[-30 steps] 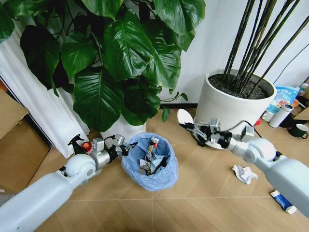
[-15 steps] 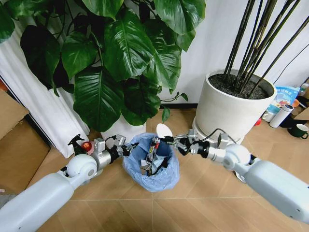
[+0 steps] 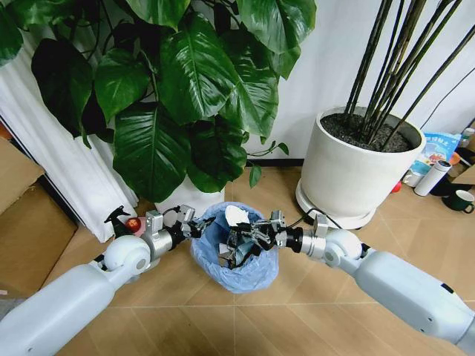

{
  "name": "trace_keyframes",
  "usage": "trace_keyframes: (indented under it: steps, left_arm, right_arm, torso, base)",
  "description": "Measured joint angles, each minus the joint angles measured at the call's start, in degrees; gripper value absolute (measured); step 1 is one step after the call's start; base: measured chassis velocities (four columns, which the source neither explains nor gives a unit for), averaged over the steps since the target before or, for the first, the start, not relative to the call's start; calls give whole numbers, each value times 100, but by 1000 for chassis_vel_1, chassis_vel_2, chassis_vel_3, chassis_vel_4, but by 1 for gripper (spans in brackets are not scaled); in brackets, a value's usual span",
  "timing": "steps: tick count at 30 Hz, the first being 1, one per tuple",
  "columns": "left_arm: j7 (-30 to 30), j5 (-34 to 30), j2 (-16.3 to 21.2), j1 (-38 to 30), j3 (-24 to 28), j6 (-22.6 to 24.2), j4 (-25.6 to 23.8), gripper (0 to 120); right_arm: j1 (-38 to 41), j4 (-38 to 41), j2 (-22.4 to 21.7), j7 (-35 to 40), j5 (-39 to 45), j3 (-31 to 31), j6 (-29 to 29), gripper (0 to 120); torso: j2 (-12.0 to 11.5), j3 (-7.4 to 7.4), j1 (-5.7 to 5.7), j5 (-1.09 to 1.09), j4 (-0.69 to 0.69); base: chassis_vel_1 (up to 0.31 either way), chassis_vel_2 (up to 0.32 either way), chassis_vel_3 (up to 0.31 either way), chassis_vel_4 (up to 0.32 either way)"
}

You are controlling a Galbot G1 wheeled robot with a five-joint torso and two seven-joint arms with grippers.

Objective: Pick up the trash bin and place the garbage on the floor into it.

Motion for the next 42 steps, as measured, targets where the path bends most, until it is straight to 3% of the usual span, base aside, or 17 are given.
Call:
trace_keyframes:
  steps: [10, 13, 18, 24, 32, 42]
  left_arm:
    - [-14, -6, 5, 29, -24, 8, -35, 0]
    - [-20, -11, 8, 31, -25, 11, -41, 0]
    - [-25, -13, 4, 42, -26, 13, -42, 0]
    - [-29, -13, 22, 122, -103, 17, -55, 0]
    - [-32, -13, 13, 111, -92, 30, -58, 0]
    - [-49, -32, 24, 166, -205, 40, -69, 0]
  right_arm:
    - [70, -17, -39, -53, -13, -63, -42, 42]
    - [84, -15, -70, -74, -13, -55, -44, 57]
    - [84, -11, -86, -86, -19, -32, -47, 68]
    - [70, -148, -142, -212, -364, 130, -43, 94]
    - [327, -160, -115, -451, -1264, 158, 30, 100]
    - [312, -52, -178, -290, -964, 306, 19, 100]
  torso:
    - [0, 0, 0, 0, 0]
    - [0, 0, 0, 0, 0]
    - [0, 0, 0, 1, 0]
    - [0, 0, 0, 1, 0]
    - [0, 0, 0, 0, 0]
    - [0, 0, 0, 1, 0]
  base:
    - [0, 0, 0, 0]
    - [0, 0, 0, 0]
    - [0, 0, 0, 0]
    - [0, 0, 0, 0]
    - [0, 0, 0, 0]
    - [0, 0, 0, 0]
